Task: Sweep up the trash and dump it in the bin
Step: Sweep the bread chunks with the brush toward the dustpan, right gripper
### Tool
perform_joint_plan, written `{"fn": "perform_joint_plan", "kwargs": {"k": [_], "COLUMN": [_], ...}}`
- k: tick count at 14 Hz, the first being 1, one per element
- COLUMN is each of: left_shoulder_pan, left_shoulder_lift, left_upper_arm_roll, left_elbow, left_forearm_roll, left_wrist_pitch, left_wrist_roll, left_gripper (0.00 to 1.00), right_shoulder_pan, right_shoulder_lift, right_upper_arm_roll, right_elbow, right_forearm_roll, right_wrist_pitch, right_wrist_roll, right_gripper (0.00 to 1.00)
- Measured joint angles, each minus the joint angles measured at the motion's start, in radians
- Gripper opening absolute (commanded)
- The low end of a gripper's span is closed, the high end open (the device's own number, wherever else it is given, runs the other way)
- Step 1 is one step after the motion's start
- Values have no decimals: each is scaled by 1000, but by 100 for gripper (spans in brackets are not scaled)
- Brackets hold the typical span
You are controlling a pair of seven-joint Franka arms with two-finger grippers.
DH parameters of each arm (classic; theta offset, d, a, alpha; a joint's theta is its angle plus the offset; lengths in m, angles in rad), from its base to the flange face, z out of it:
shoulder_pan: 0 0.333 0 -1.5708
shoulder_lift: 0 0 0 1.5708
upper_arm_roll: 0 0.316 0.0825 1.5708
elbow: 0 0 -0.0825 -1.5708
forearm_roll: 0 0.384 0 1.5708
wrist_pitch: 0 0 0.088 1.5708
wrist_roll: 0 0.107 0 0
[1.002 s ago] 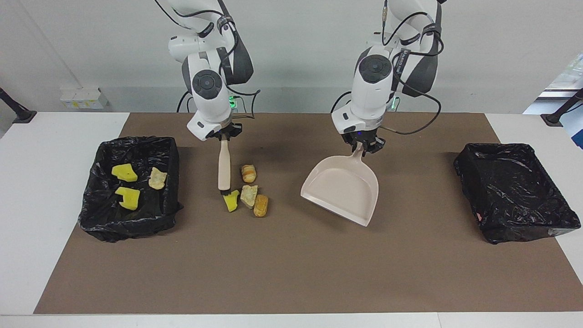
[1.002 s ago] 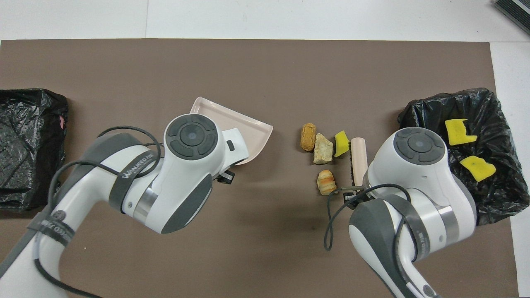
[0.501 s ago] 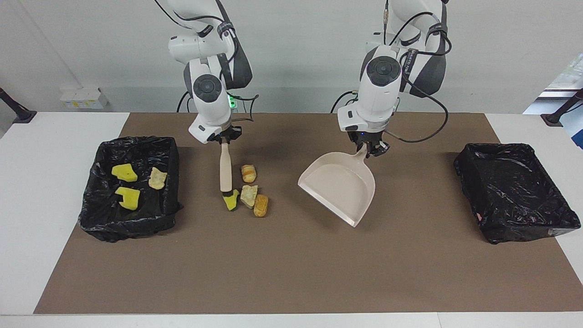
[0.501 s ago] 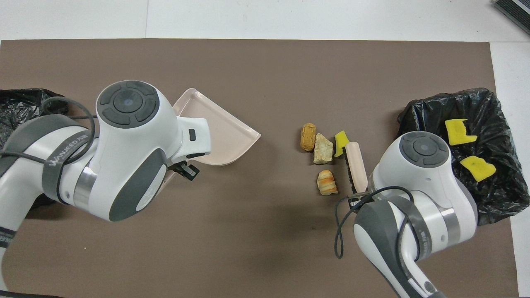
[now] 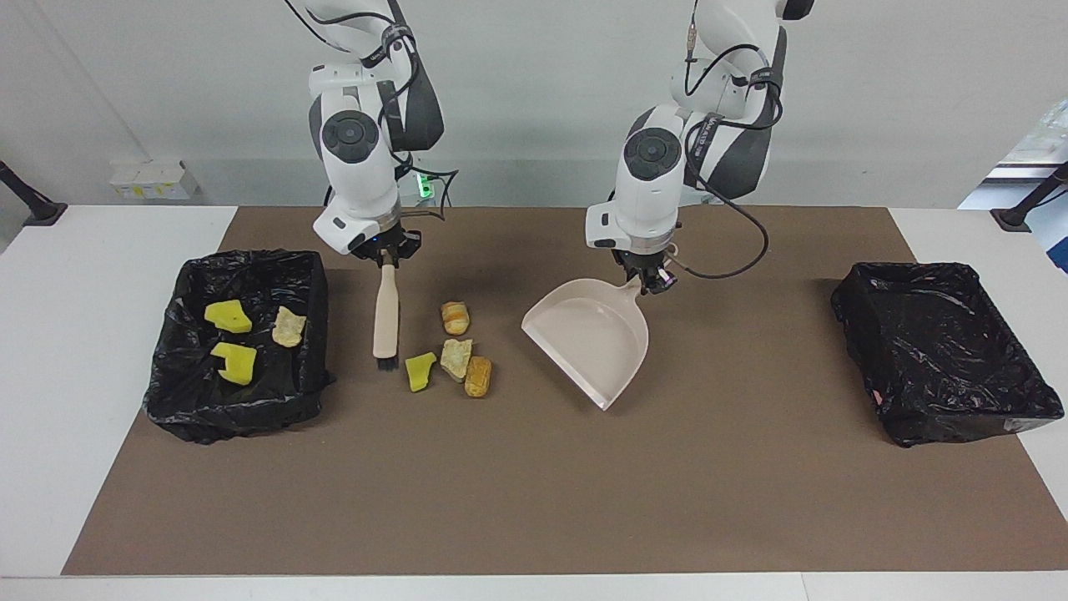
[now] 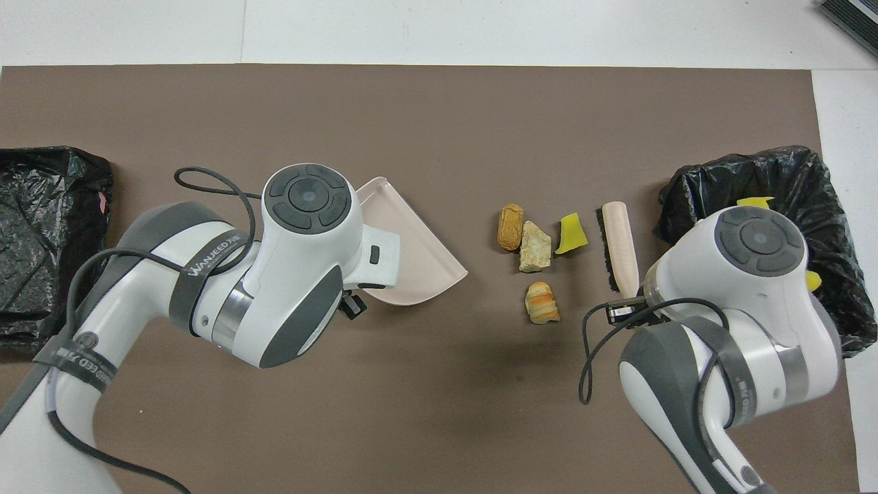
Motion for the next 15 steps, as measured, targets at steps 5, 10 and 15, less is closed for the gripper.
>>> {"fn": "perform_joint_plan", "kwargs": {"k": [5, 10, 15], "left_shoulder_pan": [-11, -19, -58], "left_shoulder_lift": [-37, -94, -99], "left_upper_arm_roll": [-3, -3, -8], "left_elbow": [-107, -195, -229], "left_forearm_roll": [0, 25, 73], "left_wrist_pitch": [61, 101, 107], "left_wrist_roll": [27, 120, 122], "left_gripper": [0, 0, 0], "right_shoulder_pan": [15, 77, 167], "right_shoulder_lift": [99, 146, 180], "right_upper_arm_roll": [6, 8, 9], "right_elbow": [-23, 3, 33], "right_forearm_roll": [-24, -25, -13], "right_wrist_pitch": [122, 157, 158], "right_wrist_roll": [-14, -14, 3], "right_gripper": [0, 0, 0]}}
